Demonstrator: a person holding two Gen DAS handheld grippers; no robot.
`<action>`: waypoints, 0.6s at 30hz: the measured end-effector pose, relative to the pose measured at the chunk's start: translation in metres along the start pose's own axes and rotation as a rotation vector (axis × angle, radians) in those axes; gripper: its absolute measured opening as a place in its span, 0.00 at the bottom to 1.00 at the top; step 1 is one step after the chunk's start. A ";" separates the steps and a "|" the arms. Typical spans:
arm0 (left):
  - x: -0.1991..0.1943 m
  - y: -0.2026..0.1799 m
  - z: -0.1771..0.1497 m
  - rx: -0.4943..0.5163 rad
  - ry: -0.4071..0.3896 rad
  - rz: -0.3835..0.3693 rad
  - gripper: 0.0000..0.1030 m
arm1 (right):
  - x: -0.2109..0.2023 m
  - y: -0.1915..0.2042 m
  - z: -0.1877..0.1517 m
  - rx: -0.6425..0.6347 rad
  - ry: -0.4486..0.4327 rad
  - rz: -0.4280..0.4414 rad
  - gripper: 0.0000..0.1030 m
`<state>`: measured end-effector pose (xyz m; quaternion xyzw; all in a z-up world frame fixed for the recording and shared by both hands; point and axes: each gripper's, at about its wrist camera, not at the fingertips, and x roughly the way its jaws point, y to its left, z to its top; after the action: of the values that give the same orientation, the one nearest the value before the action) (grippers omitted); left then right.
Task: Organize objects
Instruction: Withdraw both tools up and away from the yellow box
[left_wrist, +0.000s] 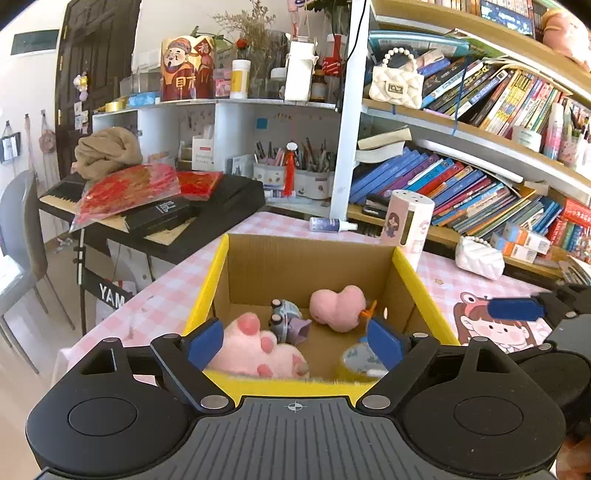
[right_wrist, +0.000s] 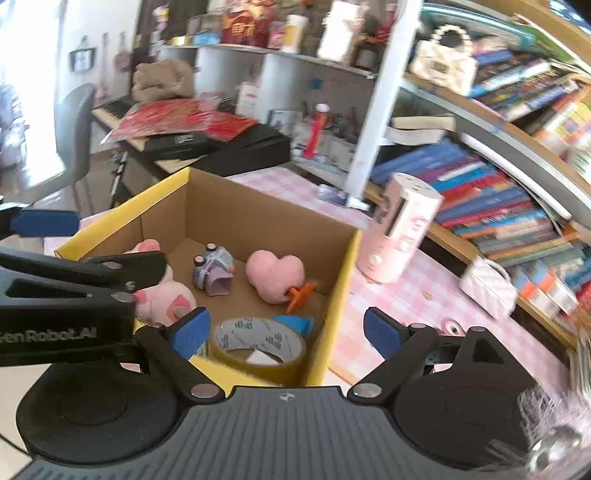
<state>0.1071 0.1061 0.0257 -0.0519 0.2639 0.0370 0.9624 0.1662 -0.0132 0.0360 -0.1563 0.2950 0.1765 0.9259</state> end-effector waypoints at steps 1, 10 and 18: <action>-0.004 0.001 -0.002 0.001 0.000 -0.002 0.87 | -0.004 0.001 -0.003 0.019 0.004 -0.007 0.88; -0.038 0.008 -0.029 0.027 0.040 0.036 0.97 | -0.051 0.019 -0.048 0.179 0.011 -0.177 0.92; -0.066 0.010 -0.058 0.072 0.083 0.022 0.99 | -0.083 0.033 -0.090 0.302 0.060 -0.281 0.92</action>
<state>0.0202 0.1067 0.0095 -0.0158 0.3052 0.0359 0.9515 0.0450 -0.0384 0.0097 -0.0606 0.3208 -0.0054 0.9452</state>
